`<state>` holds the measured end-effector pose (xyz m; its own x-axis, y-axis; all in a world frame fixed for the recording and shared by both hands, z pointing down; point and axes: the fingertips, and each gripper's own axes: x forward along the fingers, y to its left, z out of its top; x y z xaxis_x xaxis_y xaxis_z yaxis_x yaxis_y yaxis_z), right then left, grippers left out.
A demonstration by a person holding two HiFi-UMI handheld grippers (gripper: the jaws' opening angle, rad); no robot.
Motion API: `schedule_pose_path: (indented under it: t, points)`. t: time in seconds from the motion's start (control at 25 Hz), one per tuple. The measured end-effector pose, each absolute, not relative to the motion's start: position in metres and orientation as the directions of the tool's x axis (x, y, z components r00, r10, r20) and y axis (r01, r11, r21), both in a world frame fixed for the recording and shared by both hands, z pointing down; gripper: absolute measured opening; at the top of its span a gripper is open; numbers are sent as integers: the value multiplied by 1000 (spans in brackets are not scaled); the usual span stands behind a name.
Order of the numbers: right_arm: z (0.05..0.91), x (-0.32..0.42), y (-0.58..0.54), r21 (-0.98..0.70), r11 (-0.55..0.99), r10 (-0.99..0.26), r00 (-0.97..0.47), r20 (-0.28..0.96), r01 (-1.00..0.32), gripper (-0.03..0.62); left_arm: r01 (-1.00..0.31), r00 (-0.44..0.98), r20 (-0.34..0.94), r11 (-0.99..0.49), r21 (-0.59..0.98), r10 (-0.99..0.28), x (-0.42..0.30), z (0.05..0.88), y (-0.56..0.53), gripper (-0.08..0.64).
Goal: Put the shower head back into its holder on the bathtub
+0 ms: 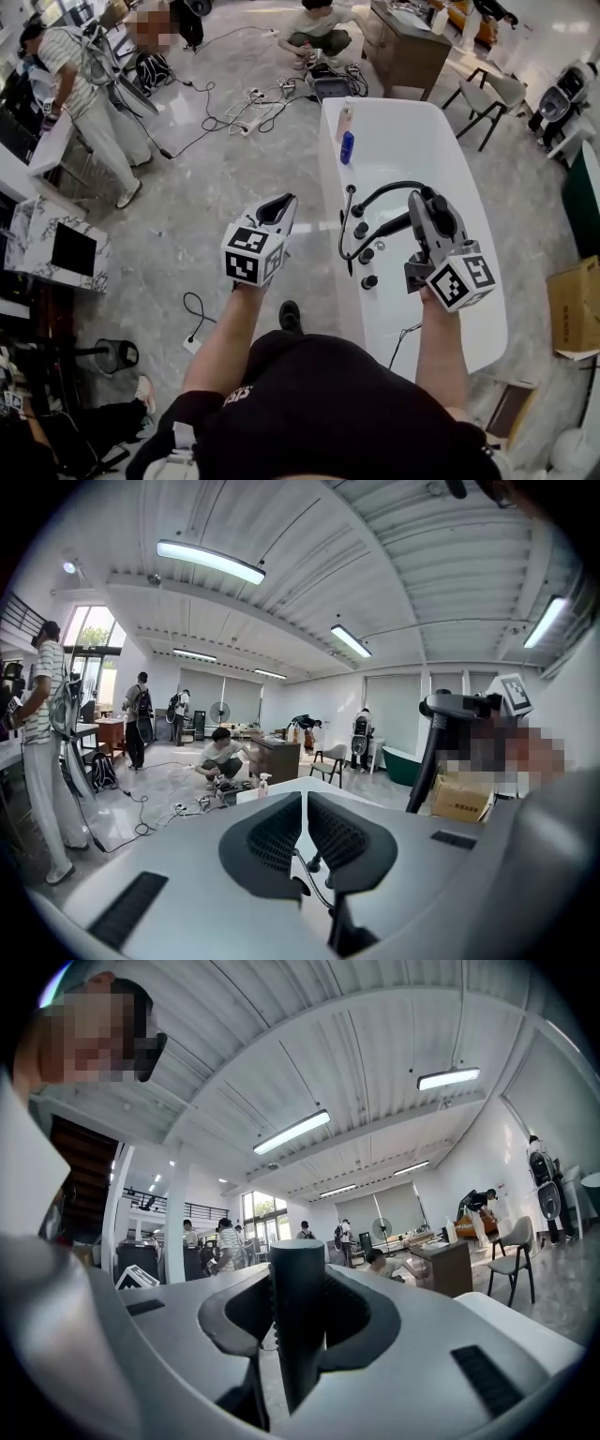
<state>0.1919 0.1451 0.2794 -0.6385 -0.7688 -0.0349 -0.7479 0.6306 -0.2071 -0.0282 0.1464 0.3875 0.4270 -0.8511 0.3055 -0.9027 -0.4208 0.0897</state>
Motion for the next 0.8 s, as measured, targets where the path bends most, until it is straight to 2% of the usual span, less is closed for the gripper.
schedule_pose_path:
  t: [0.24,0.44,0.6,0.8]
  points:
    - [268,143,96,-174,610,-787,-616,-23,-773,121,-887,460,304,-446,120,-834,-74,390,92,34]
    - [295,123,74,-217,575,-803,-595,35,-789,121,-880,474,303,-459,125,-826,-95,395,58,34]
    - [315,121,52,-246,554,-808,-585,72,-795,121,-873,487,329,-465,146,-809,-96,412,33,34]
    - [320,131,0,-238,585,-789,-612,56,-776,121,-873,487,351,-464,152,-800,-80,419,-19,34]
